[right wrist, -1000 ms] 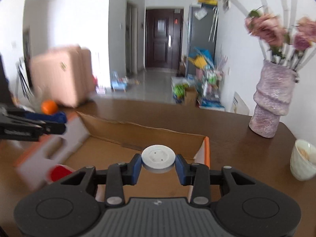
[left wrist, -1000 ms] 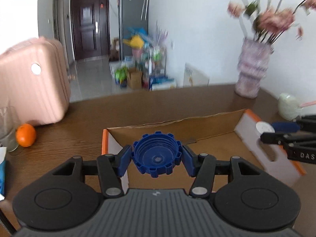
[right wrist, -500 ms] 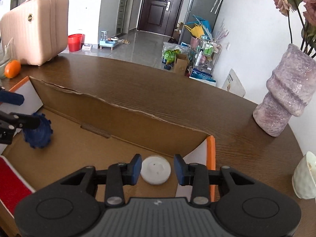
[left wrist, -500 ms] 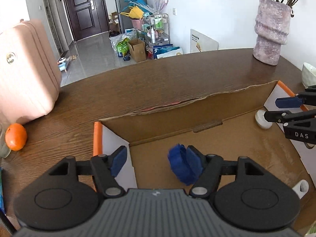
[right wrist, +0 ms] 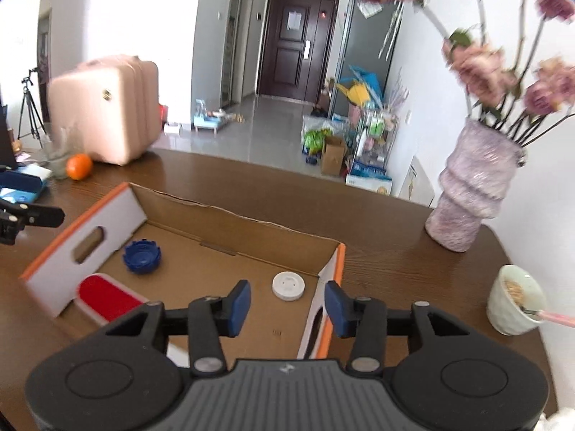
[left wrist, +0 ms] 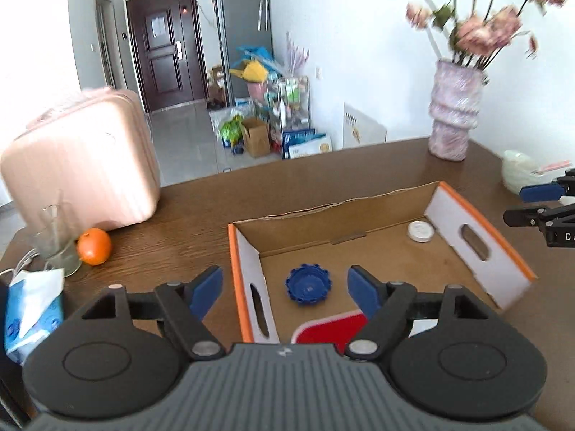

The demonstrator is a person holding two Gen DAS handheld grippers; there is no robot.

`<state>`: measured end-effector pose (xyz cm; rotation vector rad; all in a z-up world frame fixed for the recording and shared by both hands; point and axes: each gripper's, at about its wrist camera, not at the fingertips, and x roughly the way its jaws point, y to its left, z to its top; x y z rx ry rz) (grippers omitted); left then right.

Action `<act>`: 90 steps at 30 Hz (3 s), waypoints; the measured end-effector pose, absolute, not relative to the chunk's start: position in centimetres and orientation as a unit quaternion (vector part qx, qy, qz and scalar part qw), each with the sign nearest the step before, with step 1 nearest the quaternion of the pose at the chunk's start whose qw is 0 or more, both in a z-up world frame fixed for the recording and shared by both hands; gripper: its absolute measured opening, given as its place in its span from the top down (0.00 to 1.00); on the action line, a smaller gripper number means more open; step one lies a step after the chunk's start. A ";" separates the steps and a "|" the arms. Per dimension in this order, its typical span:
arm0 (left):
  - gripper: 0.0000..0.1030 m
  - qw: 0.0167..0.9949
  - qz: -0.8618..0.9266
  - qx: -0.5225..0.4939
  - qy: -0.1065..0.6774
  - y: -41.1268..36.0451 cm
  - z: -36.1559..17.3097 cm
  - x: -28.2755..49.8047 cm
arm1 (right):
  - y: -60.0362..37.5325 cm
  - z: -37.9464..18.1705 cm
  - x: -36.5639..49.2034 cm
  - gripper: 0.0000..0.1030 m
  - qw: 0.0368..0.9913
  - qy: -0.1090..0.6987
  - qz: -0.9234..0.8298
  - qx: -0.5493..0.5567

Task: Organize rigid objects
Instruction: 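Withdraw both open tools from the box back toward the remaining items, then grasp the white plug adapter with the left tool while the right tool grasps the green spray bottle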

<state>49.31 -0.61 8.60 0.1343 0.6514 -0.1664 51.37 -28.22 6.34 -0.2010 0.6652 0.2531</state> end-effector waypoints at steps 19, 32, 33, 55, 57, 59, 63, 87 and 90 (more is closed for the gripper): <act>0.15 0.974 -0.096 0.008 0.204 0.3 6.8 24.7 | -29.5 5.6 24.7 0.39 0.974 0.193 0.115 -0.026; 0.13 0.962 -0.071 0.020 0.263 0.0 1.4 18.5 | -29.3 -0.4 17.0 0.37 0.963 0.236 0.122 0.036; 0.13 0.962 -0.072 0.019 0.264 -0.1 1.3 18.6 | -29.1 -0.6 17.0 0.37 0.963 0.239 0.122 0.033; 0.16 0.955 -0.093 0.000 0.281 -3.0 -1.3 30.9 | -27.2 -4.2 28.4 0.36 0.952 0.285 0.110 0.031; 0.17 0.954 -0.100 -0.009 0.283 -3.2 -1.6 32.2 | -27.0 -4.4 29.5 0.36 0.952 0.285 0.109 0.034; 0.20 0.952 -0.106 -0.018 0.286 -3.4 -1.8 33.5 | -26.9 -4.7 30.8 0.36 0.952 0.286 0.105 0.041; 0.29 0.949 -0.112 -0.029 0.295 -3.9 -2.6 35.6 | -26.9 -5.4 33.6 0.40 0.950 0.292 0.094 0.051; 0.30 0.946 -0.125 -0.016 0.298 -5.0 -5.4 38.5 | -27.4 -7.8 38.3 0.42 0.942 0.328 0.067 0.008; 0.32 0.945 -0.125 -0.022 0.301 -4.9 -5.6 38.3 | -26.8 -7.8 39.1 0.49 0.942 0.329 0.070 -0.013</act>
